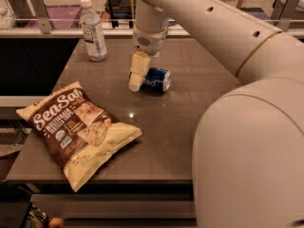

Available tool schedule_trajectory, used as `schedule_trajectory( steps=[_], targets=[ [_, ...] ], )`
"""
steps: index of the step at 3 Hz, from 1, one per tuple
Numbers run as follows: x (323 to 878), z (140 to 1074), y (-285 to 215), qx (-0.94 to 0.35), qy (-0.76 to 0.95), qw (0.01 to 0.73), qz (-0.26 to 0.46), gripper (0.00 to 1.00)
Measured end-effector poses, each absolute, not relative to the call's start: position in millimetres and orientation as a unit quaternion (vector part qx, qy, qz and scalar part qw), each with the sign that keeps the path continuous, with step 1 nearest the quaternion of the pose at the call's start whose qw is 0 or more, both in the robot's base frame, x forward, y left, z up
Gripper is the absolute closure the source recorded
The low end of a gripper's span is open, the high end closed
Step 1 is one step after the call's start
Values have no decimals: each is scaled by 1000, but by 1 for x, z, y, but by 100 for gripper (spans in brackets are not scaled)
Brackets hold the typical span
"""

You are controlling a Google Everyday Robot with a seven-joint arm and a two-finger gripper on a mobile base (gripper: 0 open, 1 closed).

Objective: Place pepsi can upright

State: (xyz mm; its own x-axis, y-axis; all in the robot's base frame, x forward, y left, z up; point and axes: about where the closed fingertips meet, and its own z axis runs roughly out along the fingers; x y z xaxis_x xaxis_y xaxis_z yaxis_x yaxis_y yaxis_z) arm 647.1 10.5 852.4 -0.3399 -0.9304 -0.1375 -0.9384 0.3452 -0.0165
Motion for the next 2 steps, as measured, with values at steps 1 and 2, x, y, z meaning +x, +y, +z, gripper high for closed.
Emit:
schedule_trajectory(
  steps=[1,2],
  targets=[
    [655,840,14,-574,816,55,31,17],
    [658,838,16,-574,816,60,32,41]
  ],
)
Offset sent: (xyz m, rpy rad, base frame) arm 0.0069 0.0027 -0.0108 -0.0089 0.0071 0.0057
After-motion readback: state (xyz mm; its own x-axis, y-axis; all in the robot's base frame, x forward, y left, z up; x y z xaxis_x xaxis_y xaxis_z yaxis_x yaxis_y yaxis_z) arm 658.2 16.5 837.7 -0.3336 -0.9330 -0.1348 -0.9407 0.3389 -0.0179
